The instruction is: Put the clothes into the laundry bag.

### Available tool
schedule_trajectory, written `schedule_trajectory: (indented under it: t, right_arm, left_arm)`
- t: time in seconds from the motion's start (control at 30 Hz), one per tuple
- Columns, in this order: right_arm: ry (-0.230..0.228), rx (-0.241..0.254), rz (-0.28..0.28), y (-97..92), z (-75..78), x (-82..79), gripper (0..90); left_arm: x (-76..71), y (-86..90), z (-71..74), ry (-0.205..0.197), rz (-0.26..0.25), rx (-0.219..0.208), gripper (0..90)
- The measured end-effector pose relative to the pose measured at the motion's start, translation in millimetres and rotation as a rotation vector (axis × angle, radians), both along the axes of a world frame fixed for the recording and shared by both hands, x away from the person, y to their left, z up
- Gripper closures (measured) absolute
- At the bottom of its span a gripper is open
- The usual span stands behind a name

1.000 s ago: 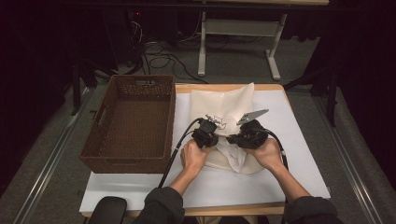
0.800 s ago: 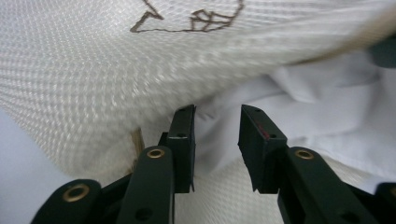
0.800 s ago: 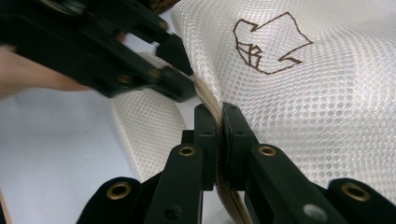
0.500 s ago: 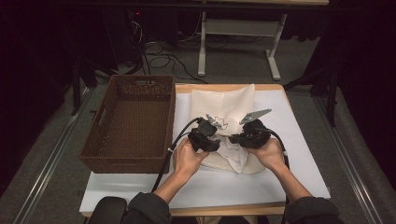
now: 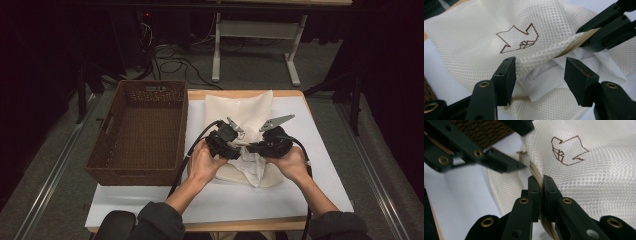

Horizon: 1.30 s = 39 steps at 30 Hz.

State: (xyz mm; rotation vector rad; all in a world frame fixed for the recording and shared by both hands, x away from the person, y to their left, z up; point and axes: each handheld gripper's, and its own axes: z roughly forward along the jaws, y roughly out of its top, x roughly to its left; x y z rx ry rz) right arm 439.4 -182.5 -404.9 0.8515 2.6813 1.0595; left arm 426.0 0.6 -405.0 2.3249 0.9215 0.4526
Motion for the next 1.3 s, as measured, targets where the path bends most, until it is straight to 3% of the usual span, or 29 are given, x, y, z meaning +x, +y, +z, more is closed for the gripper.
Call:
schedule_trajectory:
  t: [0.1,0.27,0.37,0.5,0.67,0.9,1.0,1.13,1.3]
  right_arm:
    - [-0.008,-0.007,0.015,0.6,1.9,0.1,87.2]
    - [0.008,-0.005,0.003,-0.7,1.1,-1.0,86.9]
    - [0.019,-0.005,0.001,-1.5,-4.5,-0.5,85.4]
    - [0.01,-0.009,-0.014,-3.5,-9.0,-1.6,75.5]
    - [-0.061,-0.045,-0.057,-13.9,-4.9,-19.1,68.0]
    - [-0.095,-0.042,-0.065,-28.3,-1.6,-45.2,66.6]
    - [-0.07,-0.068,-0.069,-29.8,-9.3,-48.9,65.8]
    - [-0.02,-0.108,-0.115,-29.1,-28.4,-43.6,59.2]
    - [-0.007,-0.158,-0.118,-26.7,-55.8,-37.5,49.3]
  left_arm:
    - [5.5,-7.8,-2.7,0.004,-0.015,0.013,45.3]
    - [15.7,-11.1,-6.2,0.083,-0.052,-0.027,76.2]
    - [19.3,-11.0,-9.0,0.13,-0.068,-0.04,85.7]
    - [22.0,-8.9,-9.3,0.168,-0.08,-0.061,87.0]
    - [26.9,-7.2,-11.0,0.196,-0.078,-0.077,87.2]
    - [31.1,-8.2,-11.6,0.221,-0.063,-0.092,87.2]
    - [31.3,-8.4,-10.0,0.222,-0.066,-0.092,87.2]
    - [29.2,-8.9,-5.9,0.213,-0.072,-0.093,87.2]
    - [27.9,-6.9,-5.0,0.227,-0.095,-0.1,87.2]
